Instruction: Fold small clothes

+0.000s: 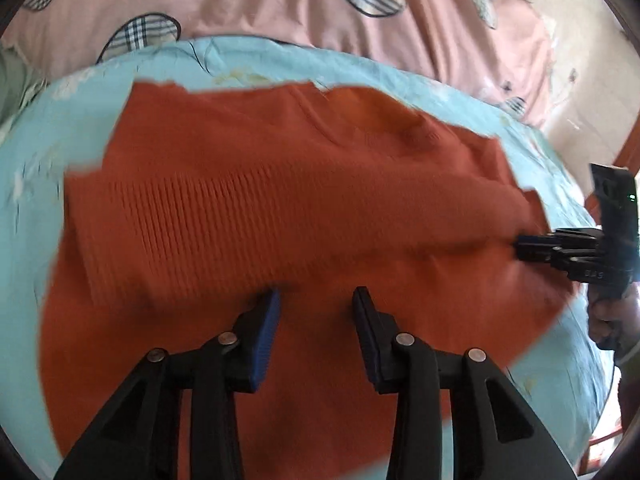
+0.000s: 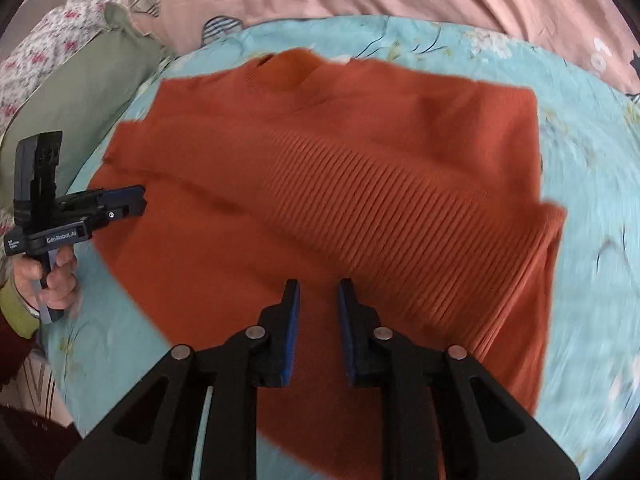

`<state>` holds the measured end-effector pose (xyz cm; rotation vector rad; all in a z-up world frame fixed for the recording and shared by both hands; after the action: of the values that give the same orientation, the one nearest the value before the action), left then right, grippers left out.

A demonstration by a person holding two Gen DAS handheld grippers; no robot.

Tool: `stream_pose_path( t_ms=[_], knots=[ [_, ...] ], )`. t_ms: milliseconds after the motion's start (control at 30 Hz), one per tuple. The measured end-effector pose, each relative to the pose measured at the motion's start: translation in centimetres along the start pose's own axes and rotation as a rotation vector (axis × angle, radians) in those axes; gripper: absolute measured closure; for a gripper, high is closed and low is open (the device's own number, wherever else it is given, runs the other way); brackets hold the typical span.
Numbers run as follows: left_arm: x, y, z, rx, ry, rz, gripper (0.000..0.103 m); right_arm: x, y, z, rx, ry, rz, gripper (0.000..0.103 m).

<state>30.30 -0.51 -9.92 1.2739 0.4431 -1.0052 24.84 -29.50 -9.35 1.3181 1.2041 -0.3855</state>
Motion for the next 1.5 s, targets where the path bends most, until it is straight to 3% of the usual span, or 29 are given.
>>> stream_pose_path(
  t_ms=[67, 167, 233, 300, 367, 467, 533, 567, 667, 767, 833, 967, 1033, 1133, 1233, 1500],
  knots=[
    [0.8, 3.3, -0.9, 0.002, 0.038, 0.019, 0.067, 0.0, 1.9, 2.4, 0.026, -0.088, 0.018, 0.084],
    [0.8, 7.9, -2.2, -0.026, 0.082, 0.084, 0.064, -1.2, 4.8, 6.9, 0.142, -0.201, 0.114, 0.084],
    [-0.5, 10.3, -3.2, -0.064, 0.128, 0.161, 0.045, -3.0, 5.9, 9.8, 0.247, -0.252, 0.197, 0.082],
    [-2.2, 11.6, -4.5, -0.116, 0.165, 0.232, 0.036, -4.8, 6.3, 11.6, 0.329, -0.258, 0.262, 0.082],
    [-3.4, 11.8, -5.7, -0.191, 0.159, 0.260, 0.034, -6.1, 6.1, 12.2, 0.371, -0.258, 0.305, 0.082],
    [-5.1, 9.8, -7.2, -0.271, 0.133, 0.270, 0.034, -8.2, 4.6, 10.9, 0.391, -0.196, 0.379, 0.082],
    [-5.8, 7.5, -7.0, -0.294, 0.112, 0.259, 0.034, -8.5, 4.0, 8.2, 0.338, -0.125, 0.398, 0.082],
    [-6.3, 6.0, -7.1, -0.298, 0.096, 0.258, 0.034, -8.2, 3.9, 6.6, 0.303, -0.084, 0.387, 0.082],
    [-7.0, 2.3, -6.4, -0.332, 0.047, 0.227, 0.034, -4.8, 3.1, 1.4, 0.151, 0.020, 0.235, 0.081],
    [-7.1, -1.2, -4.9, -0.350, -0.002, 0.167, 0.034, -0.6, 2.8, 0.3, 0.096, -0.032, 0.089, 0.081],
    [-7.3, -3.6, -4.0, -0.358, -0.028, 0.134, 0.034, 1.3, 3.5, 1.9, 0.114, -0.105, 0.049, 0.081],
    [-8.1, -7.8, -3.1, -0.373, -0.049, 0.085, 0.032, -0.5, 6.3, 6.3, 0.208, -0.251, 0.157, 0.081],
    [-8.2, -9.9, -2.9, -0.385, -0.052, 0.054, 0.030, -2.7, 7.7, 9.0, 0.284, -0.329, 0.237, 0.069],
    [-8.1, -12.3, -3.0, -0.422, -0.056, 0.032, 0.025, -6.0, 7.9, 11.2, 0.390, -0.318, 0.329, 0.060],
    [-7.3, -13.2, -4.2, -0.518, -0.085, 0.048, 0.024, -7.2, 7.2, 10.3, 0.401, -0.241, 0.360, 0.060],
    [-6.0, -9.7, -6.5, -0.665, -0.095, 0.177, 0.025, -5.8, 1.5, 3.4, 0.372, -0.045, 0.283, 0.060]
  ],
)
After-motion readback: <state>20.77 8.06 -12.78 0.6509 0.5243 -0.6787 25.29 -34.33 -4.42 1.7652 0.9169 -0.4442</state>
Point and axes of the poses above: each gripper's, at about its wrist camera, not at the fingertips, and x roughly the way its jaws point, z to its right, y to its top, the point moved 5 cm from there along x, roughly the way its jaws point, and after that the axes turned 8 degrees about -x, right-handed, at the moved point
